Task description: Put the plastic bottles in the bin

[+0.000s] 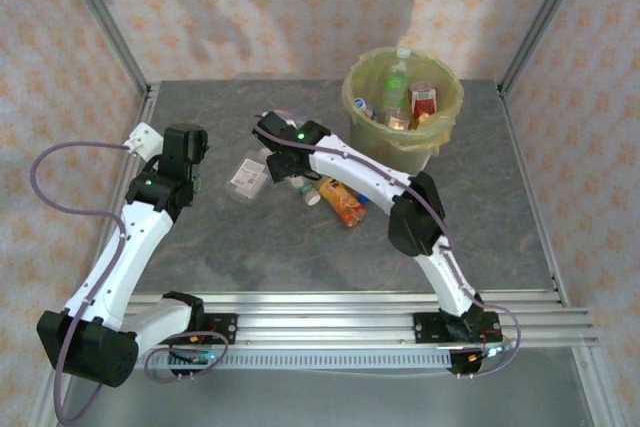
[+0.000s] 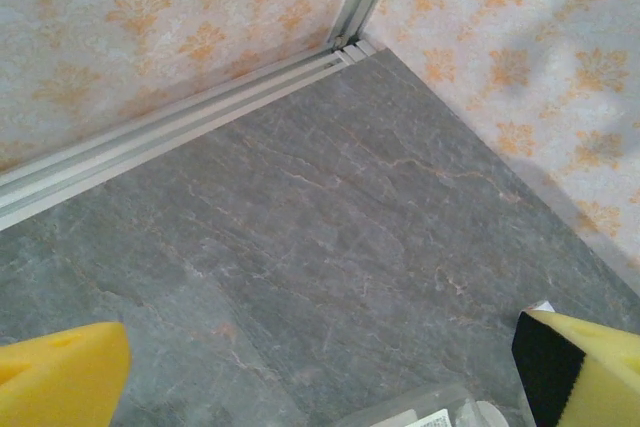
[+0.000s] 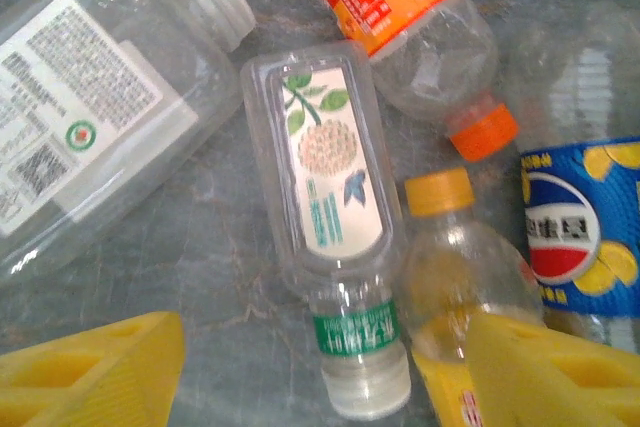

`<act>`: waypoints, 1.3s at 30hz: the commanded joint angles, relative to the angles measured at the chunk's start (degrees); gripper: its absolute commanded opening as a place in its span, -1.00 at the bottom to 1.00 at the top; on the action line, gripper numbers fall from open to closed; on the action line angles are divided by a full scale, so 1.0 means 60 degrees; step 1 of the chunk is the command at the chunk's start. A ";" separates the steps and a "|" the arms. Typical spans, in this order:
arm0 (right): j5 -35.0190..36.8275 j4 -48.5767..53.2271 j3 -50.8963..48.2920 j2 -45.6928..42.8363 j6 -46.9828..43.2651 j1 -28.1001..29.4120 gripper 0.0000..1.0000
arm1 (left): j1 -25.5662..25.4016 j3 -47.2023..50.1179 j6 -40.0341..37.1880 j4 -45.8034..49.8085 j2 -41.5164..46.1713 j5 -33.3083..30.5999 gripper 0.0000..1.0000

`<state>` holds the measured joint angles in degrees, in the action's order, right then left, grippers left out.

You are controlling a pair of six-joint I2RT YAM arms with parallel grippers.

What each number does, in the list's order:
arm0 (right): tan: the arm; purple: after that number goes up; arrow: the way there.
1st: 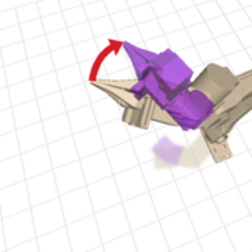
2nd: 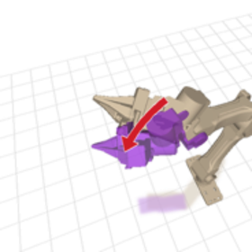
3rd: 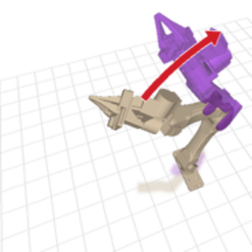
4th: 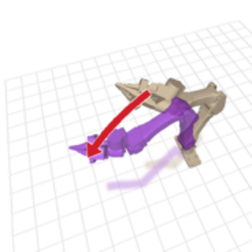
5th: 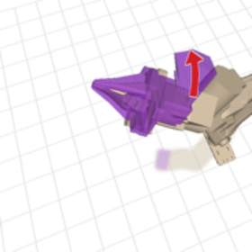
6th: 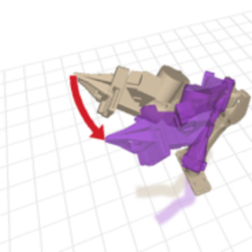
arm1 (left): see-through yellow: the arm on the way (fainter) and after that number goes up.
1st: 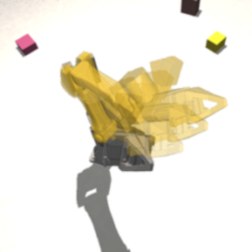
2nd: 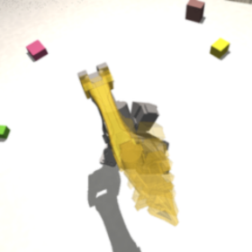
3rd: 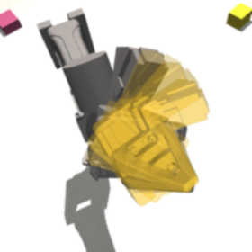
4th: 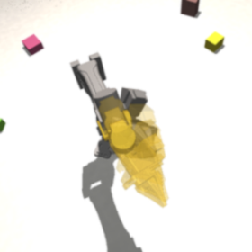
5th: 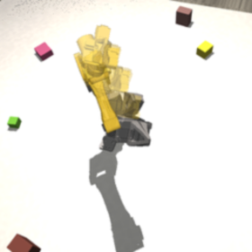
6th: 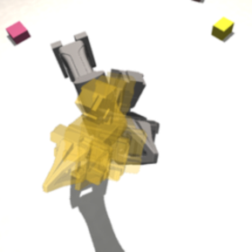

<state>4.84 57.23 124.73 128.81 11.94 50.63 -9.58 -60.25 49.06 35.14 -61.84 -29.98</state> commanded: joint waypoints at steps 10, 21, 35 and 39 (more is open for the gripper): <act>-0.0683 0.1134 0.2617 0.2189 -0.0633 -0.0633 0.43 | 0.0133 0.0182 -0.0024 0.0285 0.0179 -0.0381 1.00; -0.0616 0.1130 0.3621 0.3260 -0.1237 -0.0675 0.35 | 0.0133 0.0131 -0.0076 0.0311 -0.0033 -0.0246 1.00; -0.0887 0.0964 0.3983 0.3909 -0.1409 -0.0675 0.36 | 0.0133 0.0110 -0.0083 0.0362 -0.0063 -0.0238 1.00; -0.0844 0.0975 0.3983 0.4030 -0.1438 -0.0675 0.44 | 0.0133 0.0082 -0.0077 0.0366 -0.0086 -0.0204 1.00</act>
<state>-0.43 62.17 147.24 151.26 4.14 46.54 -9.21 -60.14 49.01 35.55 -62.08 -30.26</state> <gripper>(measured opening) 0.712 0.999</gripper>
